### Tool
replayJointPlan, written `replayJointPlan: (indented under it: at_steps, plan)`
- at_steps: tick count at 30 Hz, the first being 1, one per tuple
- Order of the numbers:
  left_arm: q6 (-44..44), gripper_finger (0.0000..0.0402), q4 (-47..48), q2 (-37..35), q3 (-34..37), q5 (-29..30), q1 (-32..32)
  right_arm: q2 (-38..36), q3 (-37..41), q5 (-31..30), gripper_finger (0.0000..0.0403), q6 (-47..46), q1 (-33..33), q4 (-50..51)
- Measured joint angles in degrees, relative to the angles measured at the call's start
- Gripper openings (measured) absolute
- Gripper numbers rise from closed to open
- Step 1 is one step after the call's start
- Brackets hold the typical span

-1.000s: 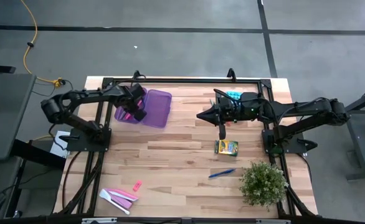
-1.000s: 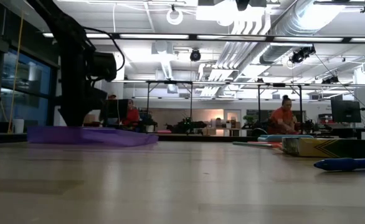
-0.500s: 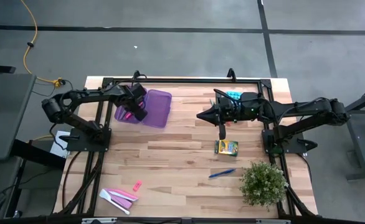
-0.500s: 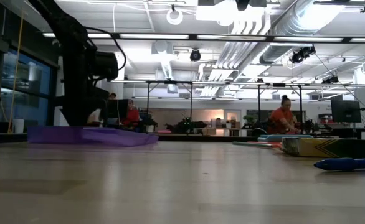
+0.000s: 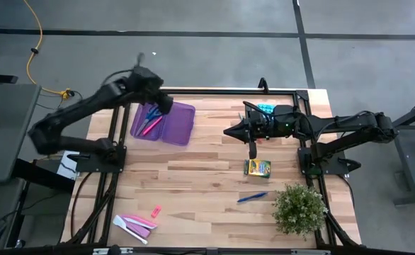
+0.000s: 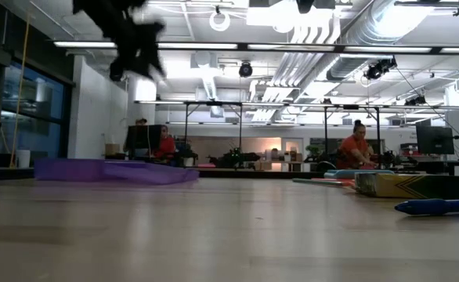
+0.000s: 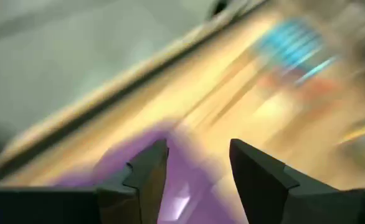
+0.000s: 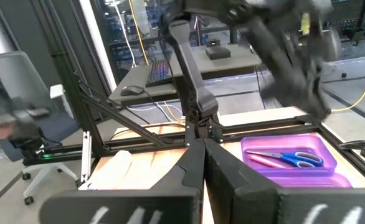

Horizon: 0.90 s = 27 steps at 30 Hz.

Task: Pack school essentials
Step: Put the blue pencil with the eraser into the purple supply box

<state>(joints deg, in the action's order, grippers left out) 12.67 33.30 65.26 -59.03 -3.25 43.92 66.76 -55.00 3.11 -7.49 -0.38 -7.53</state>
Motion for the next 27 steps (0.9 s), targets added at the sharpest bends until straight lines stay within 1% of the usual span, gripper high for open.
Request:
replayJointPlan:
  at_steps: [2, 4, 8, 12, 15, 18, 23, 27]
  plan:
    - [0.82, 0.0159, -8.15, -5.5, 1.25, -4.42, -1.77, 0.0, 0.0, 0.0, 0.0, 0.0, 0.0, 0.0]
    - [1.45, 0.0155, -15.25, -10.84, 3.13, -7.21, -4.26, 0.0, 0.0, -0.03, 0.0, 0.01, 0.0, -0.03]
    - [4.56, 0.0149, -26.49, -19.18, 8.35, -7.69, -10.87, 0.0, 0.0, -0.78, 0.0, 0.02, 0.0, -0.03]
    - [5.39, 0.0142, -37.48, -24.8, 14.79, -7.32, -17.49, 0.0, 0.0, -1.66, 0.0, 0.73, -0.02, -0.52]
    - [5.12, 0.0136, -44.33, -25.9, 19.23, -5.21, -22.77, 0.0, 0.0, -1.7, 0.0, 1.09, -0.02, -1.54]
    - [2.99, 0.0127, -48.1, -25.38, 22.15, -3.98, -26.98, 0.0, 0.0, -1.7, 0.0, 1.09, -0.02, -2.22]
    - [0.0, 0.0106, -49.51, -24.23, 22.8, -4.25, -30.72, 0.0, 0.0, -1.7, 0.0, 1.06, -0.02, -2.95]
    - [-0.84, 0.0087, -49.42, -24.23, 22.8, -4.87, -31.85, 0.0, 0.0, -1.7, 0.0, 0.98, -0.02, -2.93]
